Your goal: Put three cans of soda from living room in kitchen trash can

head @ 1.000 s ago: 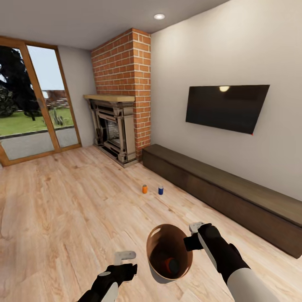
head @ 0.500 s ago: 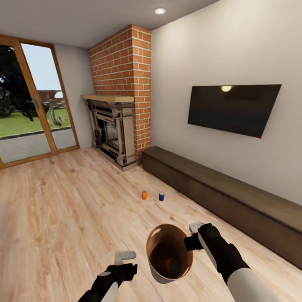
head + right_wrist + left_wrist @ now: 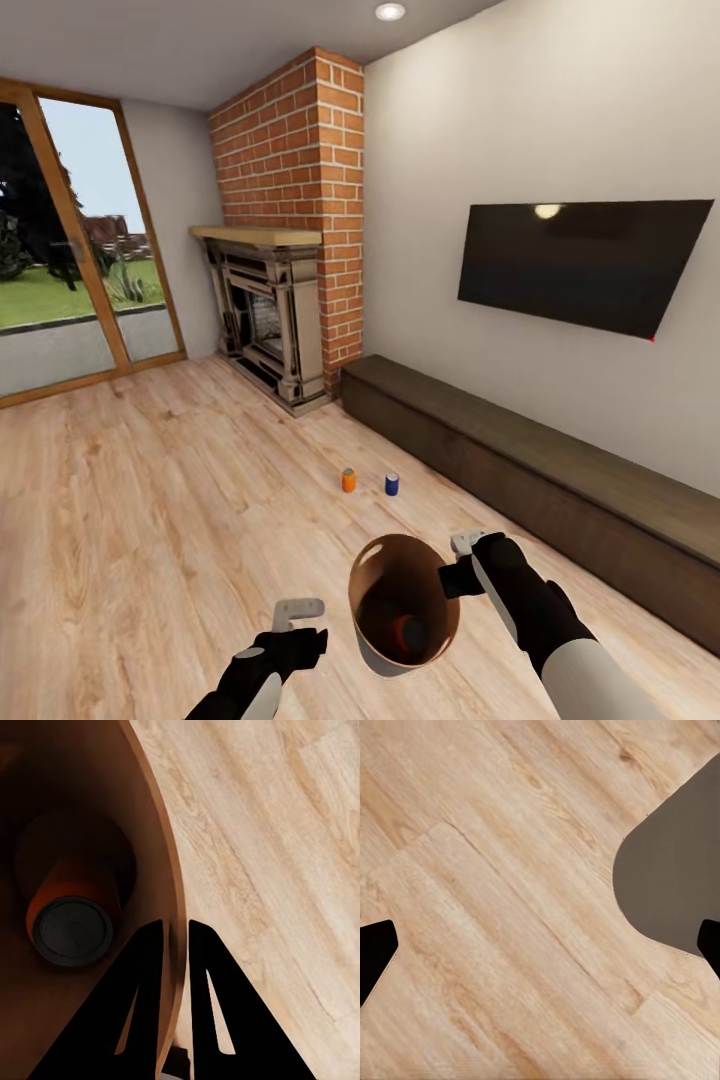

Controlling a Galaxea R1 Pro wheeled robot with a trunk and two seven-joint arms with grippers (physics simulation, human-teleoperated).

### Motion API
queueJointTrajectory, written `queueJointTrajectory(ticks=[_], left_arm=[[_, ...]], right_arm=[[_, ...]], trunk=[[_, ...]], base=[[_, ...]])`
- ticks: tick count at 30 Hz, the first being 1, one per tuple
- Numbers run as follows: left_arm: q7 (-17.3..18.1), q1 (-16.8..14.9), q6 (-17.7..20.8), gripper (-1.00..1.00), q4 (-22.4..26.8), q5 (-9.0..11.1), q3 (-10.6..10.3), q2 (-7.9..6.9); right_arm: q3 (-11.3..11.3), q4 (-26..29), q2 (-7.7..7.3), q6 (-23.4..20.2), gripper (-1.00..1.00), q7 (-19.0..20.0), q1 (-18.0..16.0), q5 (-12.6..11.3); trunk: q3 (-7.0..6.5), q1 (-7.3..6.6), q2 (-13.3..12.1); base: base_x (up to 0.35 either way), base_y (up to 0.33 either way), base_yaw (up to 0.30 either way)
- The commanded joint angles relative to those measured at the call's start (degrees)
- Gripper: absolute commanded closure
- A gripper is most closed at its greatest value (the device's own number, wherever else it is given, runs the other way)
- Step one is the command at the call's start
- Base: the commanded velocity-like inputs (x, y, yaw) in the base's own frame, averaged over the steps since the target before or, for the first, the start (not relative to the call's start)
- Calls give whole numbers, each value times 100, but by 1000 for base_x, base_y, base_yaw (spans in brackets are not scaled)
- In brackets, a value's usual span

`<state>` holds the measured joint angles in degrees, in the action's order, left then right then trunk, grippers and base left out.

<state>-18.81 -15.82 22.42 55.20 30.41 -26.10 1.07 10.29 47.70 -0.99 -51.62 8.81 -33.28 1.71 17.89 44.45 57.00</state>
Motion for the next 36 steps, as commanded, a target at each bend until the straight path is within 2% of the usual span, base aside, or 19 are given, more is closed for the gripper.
queueJointTrajectory(ticks=[1, 15, 36], left_arm=[[0, 0, 0, -100, 0, 0, 0, 0], [33, 0, 5, -100, 0, 0, 7, -2], [46, 0, 8, -100, 5, 7, 9, -2]], right_arm=[[-5, 2, 1, -6, 100, 34, -3, -109], [-16, 2, 2, -6, 100, 34, -2, -109], [-18, 2, 9, -15, 100, 42, -4, -109]], trunk=[[-1, 0, 1], [-1, 0, 1], [-1, 0, 1]], base=[[342, 94, 0], [339, 112, 0], [285, 199, -23]])
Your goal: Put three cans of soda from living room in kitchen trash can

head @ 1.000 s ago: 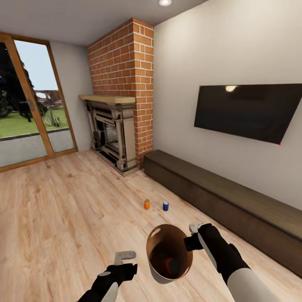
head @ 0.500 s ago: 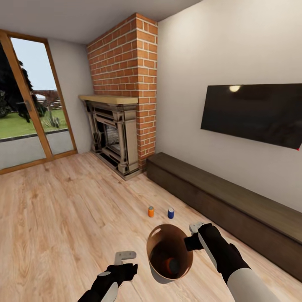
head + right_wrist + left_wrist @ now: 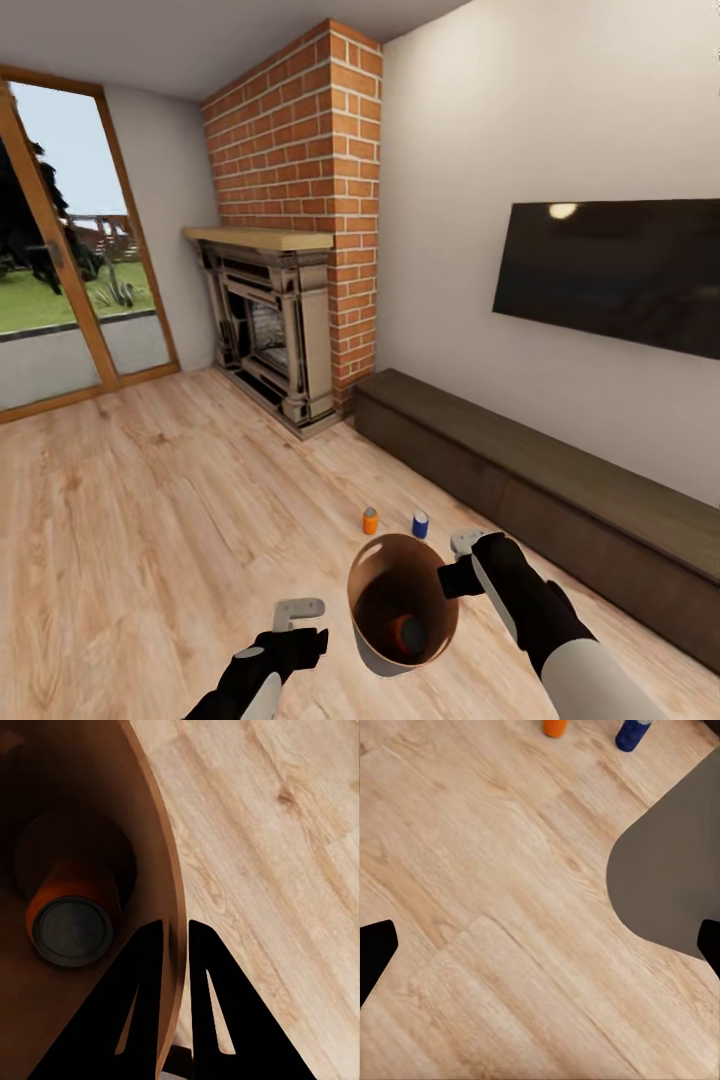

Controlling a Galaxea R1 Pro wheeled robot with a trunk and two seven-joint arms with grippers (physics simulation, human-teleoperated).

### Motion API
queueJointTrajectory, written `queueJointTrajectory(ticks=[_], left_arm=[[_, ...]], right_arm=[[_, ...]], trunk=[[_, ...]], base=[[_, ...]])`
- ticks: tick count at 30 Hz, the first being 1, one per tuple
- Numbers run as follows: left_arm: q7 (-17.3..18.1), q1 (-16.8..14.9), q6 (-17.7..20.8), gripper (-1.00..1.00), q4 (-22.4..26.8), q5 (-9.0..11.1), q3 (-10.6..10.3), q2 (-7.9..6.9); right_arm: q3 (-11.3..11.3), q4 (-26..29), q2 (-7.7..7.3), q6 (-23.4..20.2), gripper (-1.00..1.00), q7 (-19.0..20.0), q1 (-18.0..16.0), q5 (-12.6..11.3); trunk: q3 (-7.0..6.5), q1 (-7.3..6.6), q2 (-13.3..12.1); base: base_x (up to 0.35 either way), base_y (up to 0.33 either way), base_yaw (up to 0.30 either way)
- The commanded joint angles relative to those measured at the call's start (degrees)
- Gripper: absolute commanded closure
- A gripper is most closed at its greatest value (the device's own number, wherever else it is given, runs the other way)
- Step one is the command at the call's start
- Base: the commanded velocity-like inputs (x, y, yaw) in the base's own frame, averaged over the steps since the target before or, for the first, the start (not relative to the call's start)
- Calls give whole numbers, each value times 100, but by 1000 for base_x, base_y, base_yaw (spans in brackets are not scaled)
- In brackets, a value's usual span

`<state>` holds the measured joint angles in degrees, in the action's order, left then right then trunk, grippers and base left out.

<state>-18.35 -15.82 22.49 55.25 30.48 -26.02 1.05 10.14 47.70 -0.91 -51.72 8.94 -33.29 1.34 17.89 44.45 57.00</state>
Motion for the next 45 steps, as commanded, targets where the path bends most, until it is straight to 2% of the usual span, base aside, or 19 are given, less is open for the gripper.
queueJointTrajectory(ticks=[1, 11, 23, 29, 45], left_arm=[[2, 0, 0, -100, 0, 2, 0, 0], [7, 0, 0, -100, 3, 10, 0, 0], [7, 0, 1, -100, 3, 19, 0, 0], [7, 0, -2, -100, 3, 19, 0, 0], [7, 0, -8, -100, 3, 19, 0, 0]], right_arm=[[-4, 2, 1, -4, 100, 29, -2, -72], [21, 2, -5, -4, 100, 24, -2, -72], [39, 2, 1, -4, 100, 29, 2, -72], [43, 2, 3, -4, 100, 23, 4, -72], [49, 2, -1, -4, 100, 26, 1, -72]], trunk=[[-1, 0, 0], [-1, 0, 0], [-1, 0, 0], [-1, 0, 0], [-1, 0, 0]], base=[[276, 133, -190], [239, -48, -239], [108, 11, -36], [132, 209, -137], [204, 272, -277]])
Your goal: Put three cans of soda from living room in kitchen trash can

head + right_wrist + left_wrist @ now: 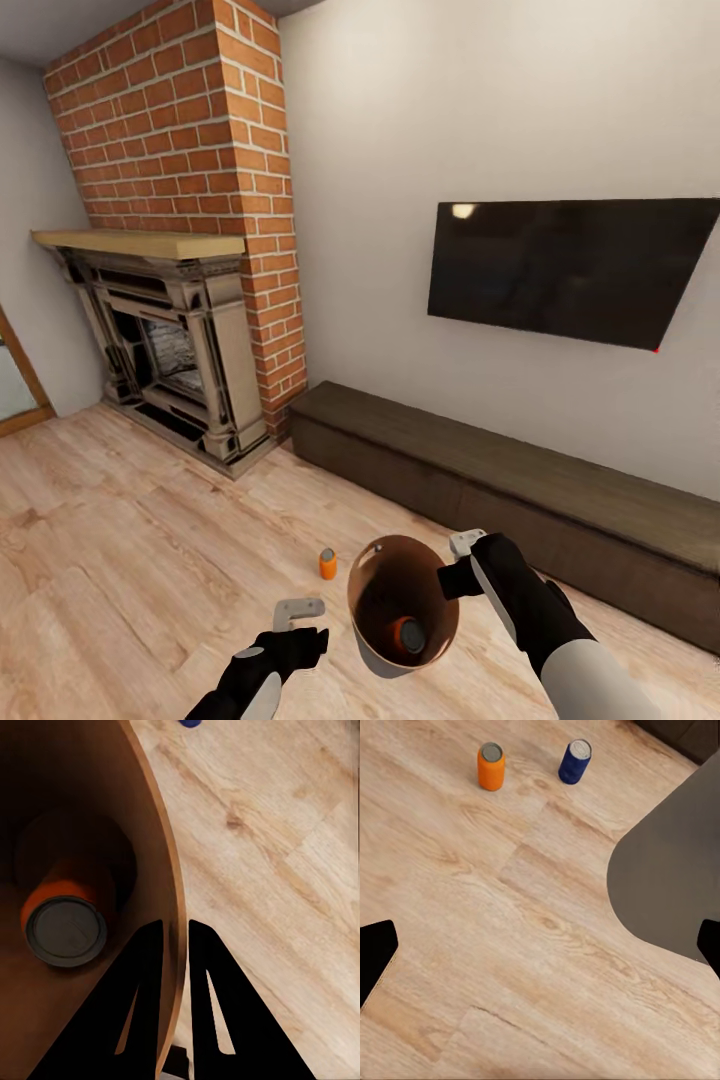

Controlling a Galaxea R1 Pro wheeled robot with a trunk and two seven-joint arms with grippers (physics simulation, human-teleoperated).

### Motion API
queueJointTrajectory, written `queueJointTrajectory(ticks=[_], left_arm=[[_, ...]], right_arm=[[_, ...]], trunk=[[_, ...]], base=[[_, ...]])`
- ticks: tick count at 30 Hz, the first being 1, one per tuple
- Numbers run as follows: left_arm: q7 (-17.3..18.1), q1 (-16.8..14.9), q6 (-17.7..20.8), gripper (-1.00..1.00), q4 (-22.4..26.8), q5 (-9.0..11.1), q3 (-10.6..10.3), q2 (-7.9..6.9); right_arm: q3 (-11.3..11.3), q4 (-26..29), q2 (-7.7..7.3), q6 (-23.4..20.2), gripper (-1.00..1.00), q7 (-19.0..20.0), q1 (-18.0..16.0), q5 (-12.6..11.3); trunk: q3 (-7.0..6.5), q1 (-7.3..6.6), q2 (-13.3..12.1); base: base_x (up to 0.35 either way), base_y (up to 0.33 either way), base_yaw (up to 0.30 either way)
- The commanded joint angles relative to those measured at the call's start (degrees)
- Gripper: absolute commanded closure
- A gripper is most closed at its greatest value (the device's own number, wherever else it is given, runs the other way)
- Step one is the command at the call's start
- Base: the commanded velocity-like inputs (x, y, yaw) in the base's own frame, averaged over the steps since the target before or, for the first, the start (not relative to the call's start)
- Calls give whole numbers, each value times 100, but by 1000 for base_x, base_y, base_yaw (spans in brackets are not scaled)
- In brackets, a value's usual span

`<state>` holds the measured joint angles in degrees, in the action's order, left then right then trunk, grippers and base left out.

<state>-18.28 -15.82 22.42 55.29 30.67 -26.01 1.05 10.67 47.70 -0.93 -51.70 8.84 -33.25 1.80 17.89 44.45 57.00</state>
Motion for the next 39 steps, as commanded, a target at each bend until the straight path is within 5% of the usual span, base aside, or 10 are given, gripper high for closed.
queueJointTrajectory(ticks=[1, 39], left_arm=[[0, 0, -1, -100, 0, 0, 0, 0], [2, 0, 6, -100, 0, 0, -2, 0]], right_arm=[[-3, 2, 1, -7, 100, 36, -2, -119], [2, 2, 5, -10, 100, 33, -5, -120]], trunk=[[-1, 0, 0], [-1, 0, 0]], base=[[223, 270, -285], [249, 247, -286]])
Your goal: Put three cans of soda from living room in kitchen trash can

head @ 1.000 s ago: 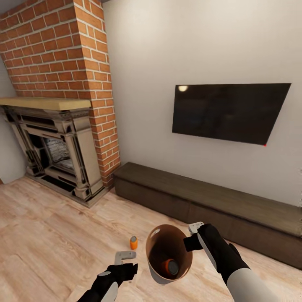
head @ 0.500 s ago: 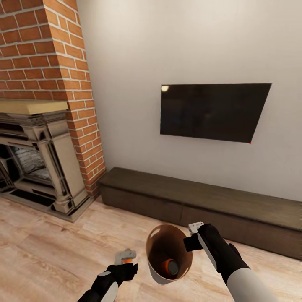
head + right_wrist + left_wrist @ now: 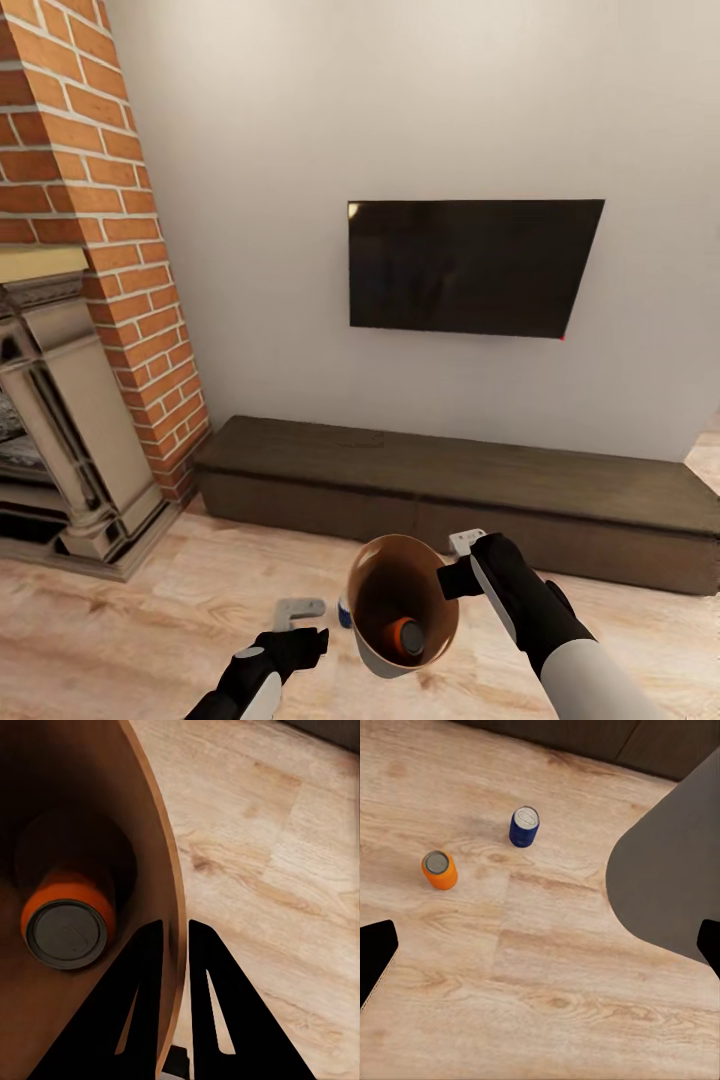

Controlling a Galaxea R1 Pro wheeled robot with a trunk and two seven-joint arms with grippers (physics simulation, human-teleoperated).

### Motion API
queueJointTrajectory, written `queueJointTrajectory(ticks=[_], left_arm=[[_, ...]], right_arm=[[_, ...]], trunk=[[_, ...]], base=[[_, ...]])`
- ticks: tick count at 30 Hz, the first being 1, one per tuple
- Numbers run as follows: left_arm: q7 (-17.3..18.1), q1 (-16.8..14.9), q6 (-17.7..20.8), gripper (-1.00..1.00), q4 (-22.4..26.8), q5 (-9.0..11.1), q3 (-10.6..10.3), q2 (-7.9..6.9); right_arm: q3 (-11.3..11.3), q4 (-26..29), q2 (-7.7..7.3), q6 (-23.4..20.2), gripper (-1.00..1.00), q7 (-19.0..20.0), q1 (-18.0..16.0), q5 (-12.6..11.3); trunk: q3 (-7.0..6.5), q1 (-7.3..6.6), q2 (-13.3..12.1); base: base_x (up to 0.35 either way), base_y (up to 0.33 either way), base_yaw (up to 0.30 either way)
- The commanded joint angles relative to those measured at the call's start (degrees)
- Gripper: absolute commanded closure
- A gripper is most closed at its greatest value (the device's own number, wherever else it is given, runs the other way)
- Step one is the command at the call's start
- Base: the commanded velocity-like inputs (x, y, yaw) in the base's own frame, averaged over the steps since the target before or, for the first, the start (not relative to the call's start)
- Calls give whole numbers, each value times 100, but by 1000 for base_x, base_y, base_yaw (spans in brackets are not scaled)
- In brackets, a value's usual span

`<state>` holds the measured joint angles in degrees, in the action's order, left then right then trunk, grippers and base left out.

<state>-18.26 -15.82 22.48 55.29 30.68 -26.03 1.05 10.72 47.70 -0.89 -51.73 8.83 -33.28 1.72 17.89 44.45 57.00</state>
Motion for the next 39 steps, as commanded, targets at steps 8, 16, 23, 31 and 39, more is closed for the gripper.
queueJointTrajectory(ticks=[8, 16, 23, 31, 39], left_arm=[[0, 0, -5, -100, 0, 0, -68, 0], [-1, 0, -6, -100, 0, 0, -85, 0], [-2, 0, -7, -100, 0, 0, -86, 0], [6, 0, -143, -100, 7, -3, -94, 0], [7, 0, -206, -100, 6, -2, -151, 0]], right_arm=[[-2, 2, -1, -5, 100, 32, -2, -111], [-3, 2, -7, -4, 100, 31, -2, -111], [-2, 2, -8, -5, 100, 31, 0, -111], [28, 2, -8, -9, 100, 32, 0, -111], [56, 2, -8, -11, 100, 32, 0, -111]], trunk=[[-1, 0, 1], [-1, 0, 1], [-1, 0, 1], [-1, 0, 1], [-1, 0, 1]], base=[[262, 239, -286], [196, 89, -284], [130, 6, -102], [26, 1, -11], [2, 0, -1]])
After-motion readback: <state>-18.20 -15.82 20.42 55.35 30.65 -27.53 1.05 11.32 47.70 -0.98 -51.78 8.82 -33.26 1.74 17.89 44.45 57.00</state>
